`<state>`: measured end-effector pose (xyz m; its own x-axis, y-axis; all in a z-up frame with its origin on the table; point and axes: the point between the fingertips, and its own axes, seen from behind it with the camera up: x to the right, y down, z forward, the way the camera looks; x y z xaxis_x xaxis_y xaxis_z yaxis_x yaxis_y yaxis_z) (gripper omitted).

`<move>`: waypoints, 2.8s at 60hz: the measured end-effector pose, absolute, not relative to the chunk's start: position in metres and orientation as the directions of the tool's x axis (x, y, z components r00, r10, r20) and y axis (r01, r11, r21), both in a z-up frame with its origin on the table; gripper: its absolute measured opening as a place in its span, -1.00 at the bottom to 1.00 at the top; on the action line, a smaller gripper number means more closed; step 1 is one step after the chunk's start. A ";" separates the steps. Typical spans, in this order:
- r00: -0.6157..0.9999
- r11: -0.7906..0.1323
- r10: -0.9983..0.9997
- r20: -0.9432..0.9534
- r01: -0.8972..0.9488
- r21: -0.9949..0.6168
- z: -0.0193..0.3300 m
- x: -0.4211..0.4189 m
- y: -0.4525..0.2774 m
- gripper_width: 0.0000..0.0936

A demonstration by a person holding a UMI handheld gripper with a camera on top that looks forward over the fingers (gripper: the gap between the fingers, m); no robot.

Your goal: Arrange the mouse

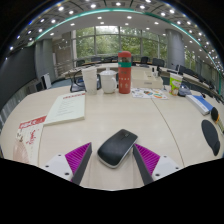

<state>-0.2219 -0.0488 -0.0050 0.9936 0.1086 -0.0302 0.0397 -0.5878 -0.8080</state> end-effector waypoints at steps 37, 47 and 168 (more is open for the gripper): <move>0.994 -0.634 0.114 0.008 0.078 -0.770 -0.013 -0.224 -0.016 -0.30; 0.992 -0.591 0.129 0.001 0.078 -0.803 0.040 -0.215 -0.020 -0.32; 0.987 -0.518 -0.090 0.132 0.067 -0.853 0.223 0.183 -0.363 0.83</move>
<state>0.1828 -0.3627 0.2228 0.9872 -0.0899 0.1319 0.0668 -0.5178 -0.8529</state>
